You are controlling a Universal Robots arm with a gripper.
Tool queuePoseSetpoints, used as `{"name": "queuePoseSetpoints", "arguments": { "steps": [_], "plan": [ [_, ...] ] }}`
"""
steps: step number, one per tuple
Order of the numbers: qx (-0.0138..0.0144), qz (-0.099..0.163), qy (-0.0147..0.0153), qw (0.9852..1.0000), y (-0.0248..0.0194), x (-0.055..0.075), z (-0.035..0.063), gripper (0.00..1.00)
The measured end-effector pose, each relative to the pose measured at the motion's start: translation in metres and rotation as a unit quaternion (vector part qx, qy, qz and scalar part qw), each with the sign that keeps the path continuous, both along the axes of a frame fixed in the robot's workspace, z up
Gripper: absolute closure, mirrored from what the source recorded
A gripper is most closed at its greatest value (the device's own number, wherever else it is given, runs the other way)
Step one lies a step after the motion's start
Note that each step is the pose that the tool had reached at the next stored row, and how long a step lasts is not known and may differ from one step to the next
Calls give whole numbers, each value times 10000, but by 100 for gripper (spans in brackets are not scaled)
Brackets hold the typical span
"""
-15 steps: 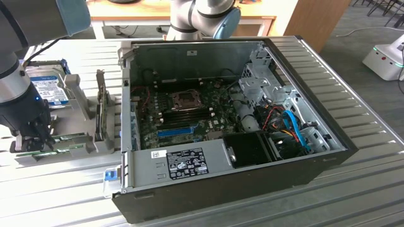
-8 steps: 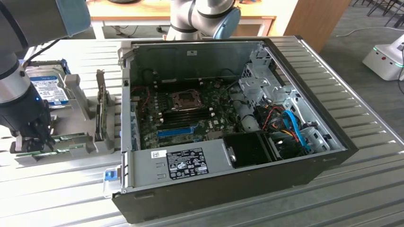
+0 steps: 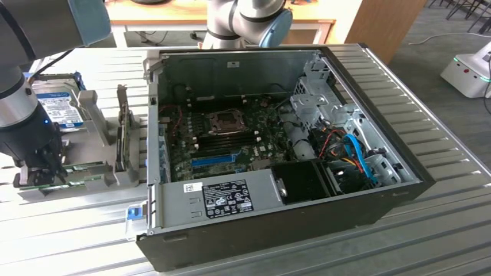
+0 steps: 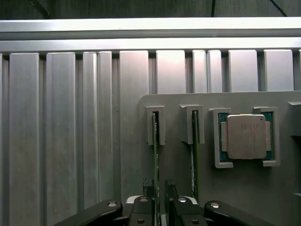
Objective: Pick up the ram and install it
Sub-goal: 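Pick up the ram and move it above insertion slot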
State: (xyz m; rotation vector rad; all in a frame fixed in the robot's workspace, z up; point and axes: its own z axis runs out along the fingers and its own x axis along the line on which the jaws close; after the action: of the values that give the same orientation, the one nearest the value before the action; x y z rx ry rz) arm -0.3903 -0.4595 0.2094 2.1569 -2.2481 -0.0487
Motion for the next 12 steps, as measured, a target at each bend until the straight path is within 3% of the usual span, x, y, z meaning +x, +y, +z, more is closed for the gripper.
{"name": "queuePoseSetpoints", "arguments": {
  "steps": [12],
  "plan": [
    [-1,0,1,10000,0,113,1,77]
  ]
}}
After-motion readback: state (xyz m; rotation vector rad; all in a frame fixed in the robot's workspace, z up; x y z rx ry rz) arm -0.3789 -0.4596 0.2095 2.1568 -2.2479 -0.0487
